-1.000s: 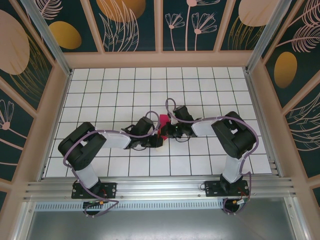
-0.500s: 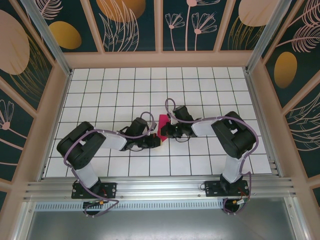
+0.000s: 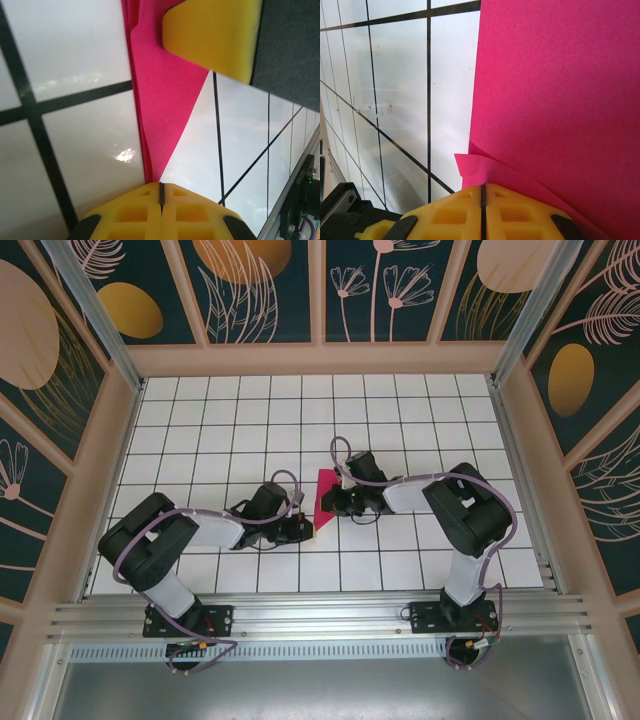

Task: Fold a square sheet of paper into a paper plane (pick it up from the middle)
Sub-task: Third fold the triangle at the center of the table.

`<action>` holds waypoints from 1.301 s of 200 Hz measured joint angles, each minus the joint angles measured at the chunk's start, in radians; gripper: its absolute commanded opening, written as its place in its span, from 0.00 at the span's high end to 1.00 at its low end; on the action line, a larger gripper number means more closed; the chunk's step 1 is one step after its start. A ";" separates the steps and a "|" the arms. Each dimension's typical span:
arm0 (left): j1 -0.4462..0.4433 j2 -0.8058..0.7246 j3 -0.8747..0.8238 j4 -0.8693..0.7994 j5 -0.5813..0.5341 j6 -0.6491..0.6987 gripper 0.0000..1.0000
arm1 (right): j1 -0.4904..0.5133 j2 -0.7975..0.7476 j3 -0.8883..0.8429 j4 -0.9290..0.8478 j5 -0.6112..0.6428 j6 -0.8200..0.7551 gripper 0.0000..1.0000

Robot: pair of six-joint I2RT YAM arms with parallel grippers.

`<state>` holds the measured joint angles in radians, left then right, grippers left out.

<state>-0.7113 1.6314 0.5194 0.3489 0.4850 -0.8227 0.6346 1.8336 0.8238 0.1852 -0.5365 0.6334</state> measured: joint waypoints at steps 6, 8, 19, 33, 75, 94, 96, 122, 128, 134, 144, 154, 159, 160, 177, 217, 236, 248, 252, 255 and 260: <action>0.000 -0.007 -0.003 -0.007 -0.002 -0.002 1.00 | 0.000 0.000 0.000 0.000 0.000 0.000 0.88; 0.000 -0.008 -0.003 -0.010 -0.002 -0.002 1.00 | 0.000 0.000 0.000 0.000 -0.001 0.000 0.88; 0.000 -0.020 -0.005 -0.029 -0.002 -0.006 0.98 | 0.000 0.000 0.000 0.001 -0.004 0.000 0.88; 0.000 -0.037 -0.005 -0.053 0.003 -0.014 0.96 | 0.000 0.000 0.000 0.001 -0.005 0.000 0.88; 0.000 -0.088 0.058 -0.069 0.009 -0.016 0.94 | 0.000 0.000 0.000 0.005 -0.011 0.001 0.88; 0.000 -0.070 0.117 -0.063 0.008 -0.013 0.96 | 0.000 0.000 0.000 0.005 -0.011 0.001 0.88; 0.000 -0.066 0.122 -0.061 0.008 -0.012 0.96 | 0.000 0.000 0.000 0.005 -0.011 0.002 0.88; 0.000 -0.003 0.157 -0.053 -0.003 -0.008 0.97 | 0.000 0.000 0.000 0.006 -0.010 0.004 0.88; 0.000 0.010 0.158 -0.055 -0.006 -0.008 0.98 | -0.001 0.000 0.000 0.006 -0.011 0.005 0.88; 0.000 0.021 0.158 -0.058 -0.019 -0.008 0.98 | -0.001 0.000 0.000 0.008 -0.011 0.005 0.88; 0.000 0.043 0.158 -0.062 -0.038 -0.007 0.99 | -0.001 0.000 0.000 0.008 -0.011 0.005 0.88; 0.000 0.059 0.158 -0.070 -0.055 -0.003 0.99 | -0.001 0.000 0.000 0.008 -0.011 0.005 0.88; 0.000 0.065 0.158 -0.074 -0.064 -0.001 0.99 | -0.001 0.000 0.000 0.008 -0.011 0.005 0.88; 0.000 0.066 0.157 -0.076 -0.066 0.000 0.99 | -0.001 0.000 0.000 0.008 -0.011 0.005 0.88; 0.000 0.074 0.156 -0.087 -0.082 0.008 0.99 | -0.001 0.000 0.000 0.009 -0.011 0.008 0.87; 0.000 0.089 0.166 -0.111 -0.116 0.030 1.00 | -0.005 -0.010 -0.001 0.007 -0.008 0.011 0.86; -0.001 0.091 0.169 -0.115 -0.119 0.037 1.00 | -0.011 -0.049 -0.015 0.013 -0.001 0.028 0.85; -0.001 0.092 0.169 -0.115 -0.119 0.037 1.00 | -0.014 -0.093 -0.037 0.021 0.005 0.036 0.84; -0.001 0.092 0.169 -0.115 -0.119 0.037 1.00 | -0.014 -0.109 -0.044 0.022 0.007 0.038 0.84; -0.001 0.092 0.169 -0.115 -0.119 0.037 1.00 | -0.014 -0.120 -0.048 0.022 0.008 0.039 0.84; -0.001 0.092 0.169 -0.115 -0.119 0.037 1.00 | -0.014 -0.139 -0.056 0.025 0.011 0.042 0.84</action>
<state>-0.7124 1.7237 0.6888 0.2340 0.3660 -0.7860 0.6209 1.6943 0.7681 0.2100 -0.5251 0.6754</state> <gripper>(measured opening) 0.069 0.159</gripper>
